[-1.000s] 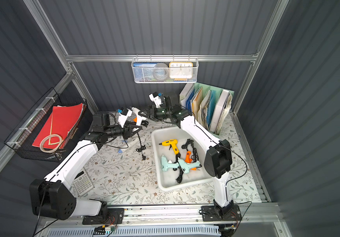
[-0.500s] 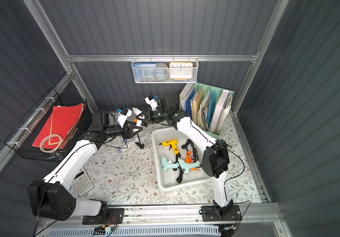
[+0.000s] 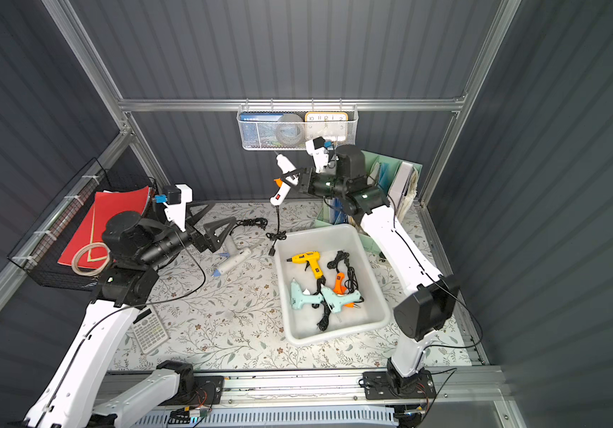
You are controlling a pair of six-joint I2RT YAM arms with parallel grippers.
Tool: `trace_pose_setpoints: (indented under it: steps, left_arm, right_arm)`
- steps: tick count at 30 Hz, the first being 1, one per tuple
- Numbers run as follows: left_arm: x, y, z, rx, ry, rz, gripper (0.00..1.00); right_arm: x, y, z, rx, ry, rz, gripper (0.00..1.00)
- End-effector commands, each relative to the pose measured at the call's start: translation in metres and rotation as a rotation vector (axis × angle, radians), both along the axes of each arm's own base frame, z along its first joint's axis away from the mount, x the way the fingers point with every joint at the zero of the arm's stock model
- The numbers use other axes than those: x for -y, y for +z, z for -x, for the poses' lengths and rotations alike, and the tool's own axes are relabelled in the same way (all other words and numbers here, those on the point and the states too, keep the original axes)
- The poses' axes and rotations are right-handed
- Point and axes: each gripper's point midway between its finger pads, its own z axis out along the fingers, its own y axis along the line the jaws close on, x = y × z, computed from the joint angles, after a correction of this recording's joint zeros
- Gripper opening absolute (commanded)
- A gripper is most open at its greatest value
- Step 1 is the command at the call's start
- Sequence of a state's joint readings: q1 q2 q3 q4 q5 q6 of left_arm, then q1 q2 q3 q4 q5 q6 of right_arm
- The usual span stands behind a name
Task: Put the hot melt glue gun into the storage box
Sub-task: Pick up the hot melt adhesive gun from the center of the board, then place the hot melt adhesive gun in the storage box.
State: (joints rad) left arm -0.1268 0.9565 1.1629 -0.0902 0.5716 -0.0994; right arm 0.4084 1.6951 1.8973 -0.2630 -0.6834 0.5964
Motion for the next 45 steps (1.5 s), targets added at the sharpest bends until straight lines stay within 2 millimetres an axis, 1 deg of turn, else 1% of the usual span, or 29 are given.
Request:
trace_pose_setpoints:
  steps: [1,4,6,9,12,14,16,17,20,25,33,36,39,41,45]
  left_arm:
    - [-0.030,0.001,-0.012,-0.045,0.204,0.123,1.00]
    - [-0.057,0.000,-0.014,-0.069,0.363,0.176,1.00]
    - [-0.070,-0.005,-0.016,-0.107,0.441,0.201,1.00]
    - [-0.084,-0.010,-0.020,-0.144,0.526,0.218,1.00]
    - [-0.094,-0.019,-0.025,-0.196,0.596,0.246,1.00]
    - [-0.102,-0.027,-0.029,-0.236,0.647,0.265,1.00]
    - [-0.108,-0.033,-0.031,-0.270,0.692,0.287,1.00]
    - [-0.110,-0.037,-0.032,-0.285,0.704,0.296,1.00]
    - [-0.111,-0.046,-0.036,-0.319,0.714,0.317,1.00]
    - [-0.113,-0.058,-0.040,-0.350,0.741,0.319,1.00]
    - [-0.117,-0.071,-0.046,-0.390,0.776,0.291,1.00]
    - [-0.116,-0.081,-0.052,-0.430,0.785,0.258,1.00]
    - [-0.117,-0.098,-0.060,-0.516,0.812,0.207,1.00]
    - [-0.118,-0.113,-0.068,-0.581,0.837,0.167,1.00]
    - [-0.118,-0.148,-0.081,-0.728,0.853,0.096,1.00]
  right_arm:
    - [0.021,0.025,0.020,0.106,-0.062,0.016,0.00]
    - [0.047,0.036,0.031,0.155,-0.154,0.037,0.00]
    - [0.063,0.041,0.038,0.183,-0.215,0.052,0.00]
    - [0.082,0.037,0.046,0.192,-0.298,0.086,0.00]
    - [0.093,0.017,0.045,0.155,-0.362,0.121,0.00]
    - [0.101,-0.004,0.042,0.108,-0.410,0.153,0.00]
    - [0.105,-0.026,0.040,0.064,-0.435,0.171,0.00]
    - [0.106,-0.038,0.040,0.041,-0.440,0.177,0.00]
    - [0.106,-0.065,0.040,-0.020,-0.443,0.175,0.00]
    - [0.102,-0.102,0.040,-0.101,-0.443,0.164,0.00]
    - [0.084,-0.147,0.030,-0.191,-0.427,0.141,0.00]
    - [0.079,-0.162,0.025,-0.223,-0.428,0.137,0.00]
    - [0.082,-0.178,0.015,-0.251,-0.469,0.144,0.00]
    - [0.079,-0.192,0.011,-0.282,-0.458,0.154,0.00]
    - [0.077,-0.231,0.006,-0.369,-0.459,0.238,0.00]
